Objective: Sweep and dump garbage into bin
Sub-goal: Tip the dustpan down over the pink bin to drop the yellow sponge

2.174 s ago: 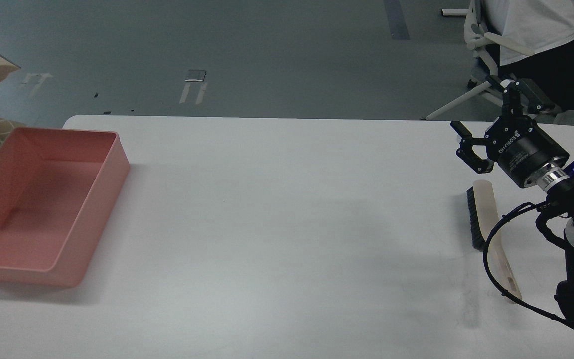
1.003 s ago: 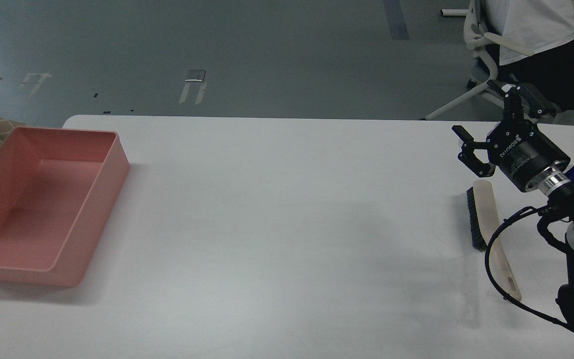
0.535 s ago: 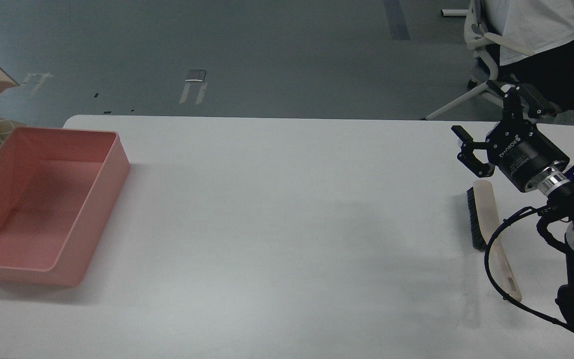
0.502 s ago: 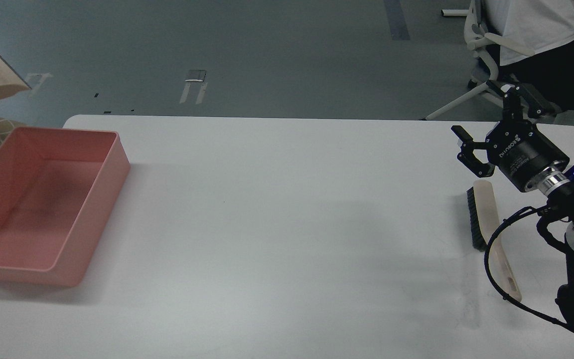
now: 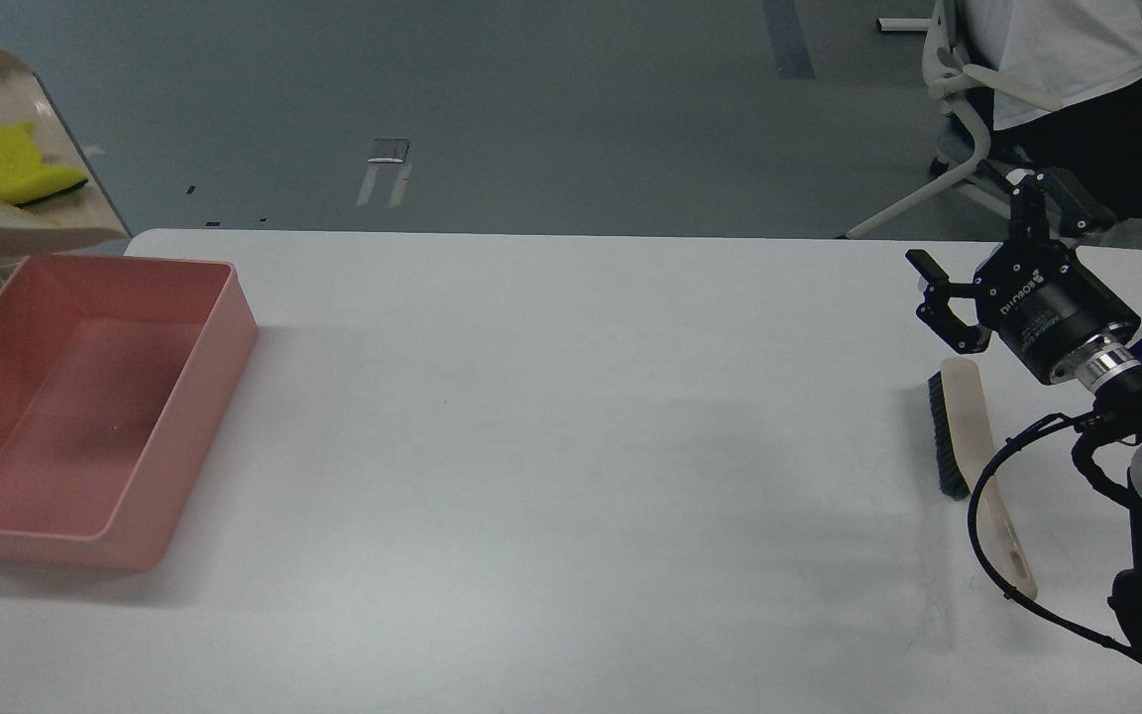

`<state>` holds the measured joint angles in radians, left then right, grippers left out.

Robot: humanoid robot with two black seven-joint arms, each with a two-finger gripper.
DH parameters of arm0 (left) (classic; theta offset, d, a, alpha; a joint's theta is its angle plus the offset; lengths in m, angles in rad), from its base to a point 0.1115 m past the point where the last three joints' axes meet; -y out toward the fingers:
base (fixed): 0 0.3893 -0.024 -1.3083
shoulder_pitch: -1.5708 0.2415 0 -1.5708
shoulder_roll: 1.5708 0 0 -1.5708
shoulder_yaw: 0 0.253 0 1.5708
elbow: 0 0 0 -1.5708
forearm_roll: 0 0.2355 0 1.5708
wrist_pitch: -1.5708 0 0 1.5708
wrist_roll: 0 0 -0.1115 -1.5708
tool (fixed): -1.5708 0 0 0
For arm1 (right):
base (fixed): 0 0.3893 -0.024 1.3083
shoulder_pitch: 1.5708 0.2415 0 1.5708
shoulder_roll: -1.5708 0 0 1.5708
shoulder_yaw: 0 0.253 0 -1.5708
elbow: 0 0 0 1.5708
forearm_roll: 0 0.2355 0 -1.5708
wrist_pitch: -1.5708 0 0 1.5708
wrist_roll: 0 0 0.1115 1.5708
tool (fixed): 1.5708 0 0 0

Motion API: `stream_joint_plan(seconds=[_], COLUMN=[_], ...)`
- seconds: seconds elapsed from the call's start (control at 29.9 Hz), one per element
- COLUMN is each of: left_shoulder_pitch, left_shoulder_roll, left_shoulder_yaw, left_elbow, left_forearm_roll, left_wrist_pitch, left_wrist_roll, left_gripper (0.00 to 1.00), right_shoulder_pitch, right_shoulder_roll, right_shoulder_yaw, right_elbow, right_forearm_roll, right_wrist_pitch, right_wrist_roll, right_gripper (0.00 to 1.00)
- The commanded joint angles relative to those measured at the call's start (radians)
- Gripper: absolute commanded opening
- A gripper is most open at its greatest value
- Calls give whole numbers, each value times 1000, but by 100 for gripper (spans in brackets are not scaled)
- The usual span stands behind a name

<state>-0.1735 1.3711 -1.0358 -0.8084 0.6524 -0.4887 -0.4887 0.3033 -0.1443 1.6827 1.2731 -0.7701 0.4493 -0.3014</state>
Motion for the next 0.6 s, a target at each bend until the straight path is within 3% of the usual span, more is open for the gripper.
stream_joint_plan(seconds=[0.0, 0.57], left_shoulder_pitch=[0, 11], left_shoulder_roll=[-4, 2], left_shoulder_yaw=[6, 8], left_elbow=[0, 0], left_forearm_roll=[45, 167], left_wrist_pitch=[0, 0], left_wrist_roll=[0, 0], left_gripper=[22, 22], right_shoulder_pitch=[-1, 2], right_shoulder_roll=[2, 3], right_shoulder_yaw=[0, -1], right_elbow=[2, 5], right_forearm_roll=[0, 0], right_wrist_pitch=[0, 0], right_wrist_roll=[1, 1], right_gripper=[100, 100])
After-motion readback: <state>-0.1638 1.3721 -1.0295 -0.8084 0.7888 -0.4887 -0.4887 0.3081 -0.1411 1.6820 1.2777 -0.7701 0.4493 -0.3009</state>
